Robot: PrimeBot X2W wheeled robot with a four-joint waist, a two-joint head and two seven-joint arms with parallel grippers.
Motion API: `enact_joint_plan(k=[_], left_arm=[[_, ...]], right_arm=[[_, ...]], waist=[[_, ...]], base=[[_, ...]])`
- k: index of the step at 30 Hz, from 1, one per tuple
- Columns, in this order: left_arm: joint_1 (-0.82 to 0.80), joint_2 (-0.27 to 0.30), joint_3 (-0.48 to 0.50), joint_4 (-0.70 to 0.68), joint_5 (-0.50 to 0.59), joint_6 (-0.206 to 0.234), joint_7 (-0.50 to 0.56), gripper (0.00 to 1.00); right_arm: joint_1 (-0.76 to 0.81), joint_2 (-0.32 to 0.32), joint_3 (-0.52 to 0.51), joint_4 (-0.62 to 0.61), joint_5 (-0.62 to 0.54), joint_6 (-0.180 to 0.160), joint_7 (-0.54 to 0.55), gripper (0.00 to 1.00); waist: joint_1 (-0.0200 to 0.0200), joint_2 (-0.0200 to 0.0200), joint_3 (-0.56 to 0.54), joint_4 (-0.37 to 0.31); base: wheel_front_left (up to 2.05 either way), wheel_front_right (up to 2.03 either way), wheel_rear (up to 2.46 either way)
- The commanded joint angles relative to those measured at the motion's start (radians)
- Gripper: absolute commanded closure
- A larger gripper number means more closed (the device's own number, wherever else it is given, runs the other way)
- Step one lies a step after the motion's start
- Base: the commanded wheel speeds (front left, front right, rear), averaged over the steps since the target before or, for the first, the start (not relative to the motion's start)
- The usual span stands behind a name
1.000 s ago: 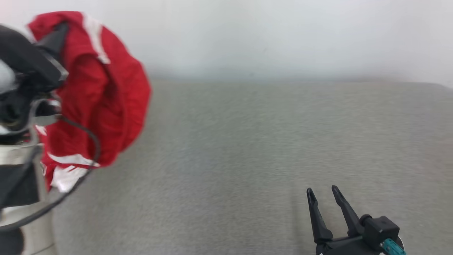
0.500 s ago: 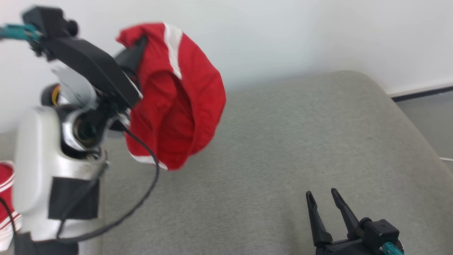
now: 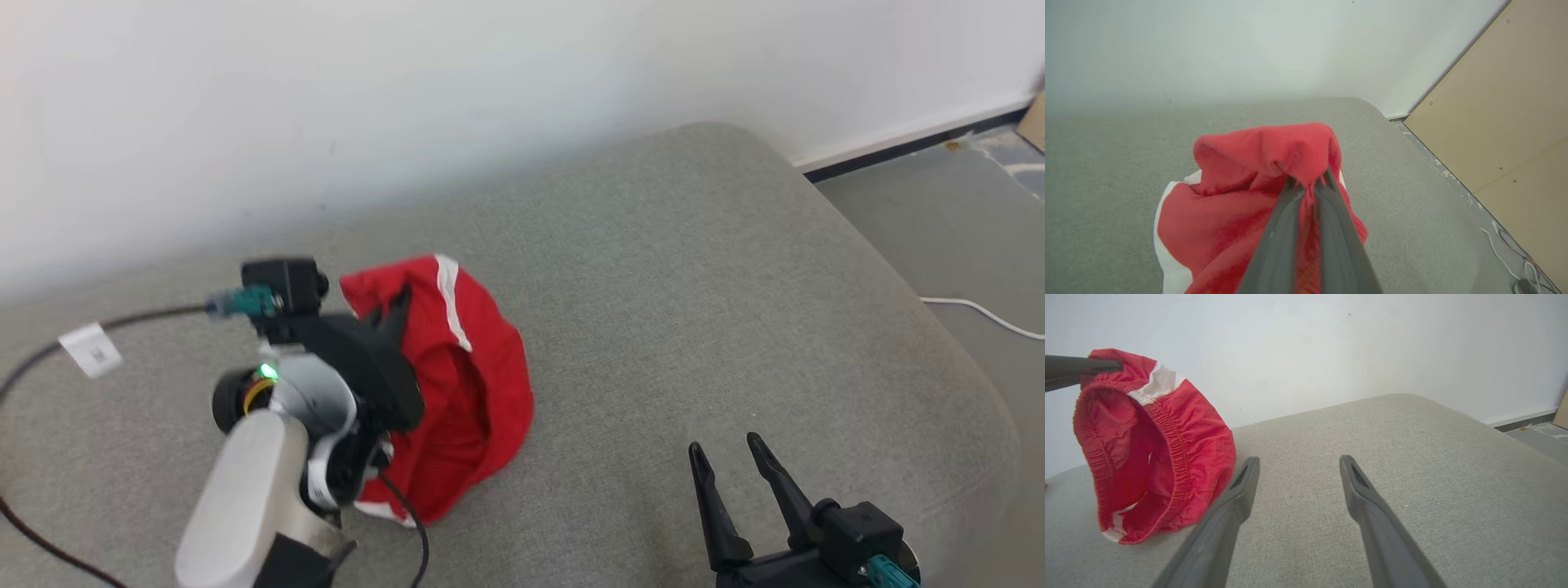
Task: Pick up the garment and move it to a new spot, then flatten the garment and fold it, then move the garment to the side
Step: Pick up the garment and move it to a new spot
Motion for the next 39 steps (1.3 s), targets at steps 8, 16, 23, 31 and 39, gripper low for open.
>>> enact_joint_plan(k=[8,16,23,31,39], left_arm=[[0.023,-0.001,-0.085,0.214,-0.075,-0.013,-0.145,0.00],[0.081,0.004,-0.136,0.199,-0.032,-0.021,-0.397,0.00],[0.198,0.052,-0.139,0.116,0.024,-0.020,-0.572,0.00],[0.409,0.100,-0.051,-0.091,0.102,0.007,-0.626,0.00],[0.605,0.072,0.085,-0.230,0.204,-0.009,-0.626,0.00]], right_arm=[[0.016,-0.001,0.013,-0.022,-0.017,-0.002,0.019,0.00],[0.053,-0.001,-0.054,-0.043,-0.035,-0.002,0.032,0.00],[0.072,-0.001,-0.090,-0.064,-0.051,-0.002,0.040,0.00],[0.094,-0.001,-0.156,-0.079,-0.072,-0.002,0.033,0.00],[0.104,-0.003,-0.177,-0.059,-0.089,-0.002,0.012,0.00]], waist=[[-0.0001,0.0000,0.020,-0.016],[-0.0001,0.0000,-0.016,0.076],[-0.0001,0.0000,-0.049,0.172],[-0.0001,0.0000,-0.070,0.287],[-0.0001,0.0000,-0.084,0.344]], base=[[0.00,0.00,0.00],[0.00,0.00,0.00],[0.00,0.00,0.00],[0.00,0.00,0.00],[0.00,0.00,0.00]])
